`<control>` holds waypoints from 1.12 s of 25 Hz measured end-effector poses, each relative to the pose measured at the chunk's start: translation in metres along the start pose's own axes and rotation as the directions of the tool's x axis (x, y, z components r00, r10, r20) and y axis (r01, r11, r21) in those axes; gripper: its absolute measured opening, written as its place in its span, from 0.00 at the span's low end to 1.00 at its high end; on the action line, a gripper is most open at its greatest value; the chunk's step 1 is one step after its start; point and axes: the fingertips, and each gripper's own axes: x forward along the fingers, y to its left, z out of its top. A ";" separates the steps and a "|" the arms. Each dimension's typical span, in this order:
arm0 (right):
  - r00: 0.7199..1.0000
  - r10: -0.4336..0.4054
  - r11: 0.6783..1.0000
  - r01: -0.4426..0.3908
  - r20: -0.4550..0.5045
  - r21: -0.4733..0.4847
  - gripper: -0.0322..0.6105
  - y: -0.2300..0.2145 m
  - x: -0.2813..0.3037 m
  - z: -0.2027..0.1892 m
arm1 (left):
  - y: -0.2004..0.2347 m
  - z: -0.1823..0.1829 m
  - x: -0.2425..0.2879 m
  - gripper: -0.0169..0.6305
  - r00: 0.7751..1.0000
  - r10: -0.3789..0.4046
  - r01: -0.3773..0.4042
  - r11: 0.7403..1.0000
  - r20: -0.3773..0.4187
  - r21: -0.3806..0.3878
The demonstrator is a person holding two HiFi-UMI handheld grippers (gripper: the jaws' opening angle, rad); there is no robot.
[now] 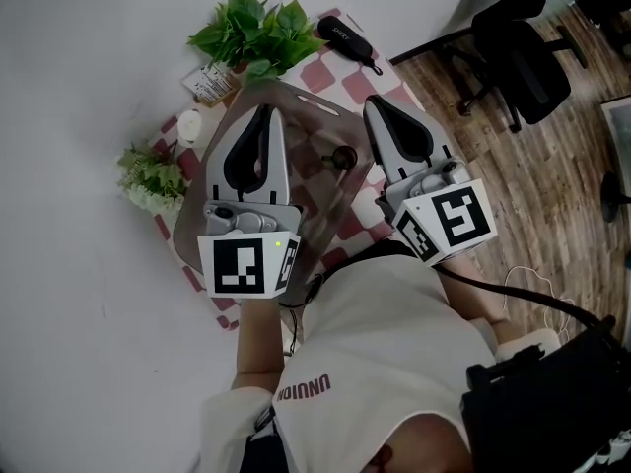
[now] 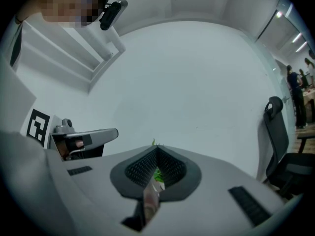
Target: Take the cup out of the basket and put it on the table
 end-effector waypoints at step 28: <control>0.993 -0.120 0.992 0.120 -0.014 0.029 0.08 -0.025 0.000 -0.009 | -0.007 -0.163 0.025 0.15 0.965 -0.142 0.103 0.978 -0.219 -0.179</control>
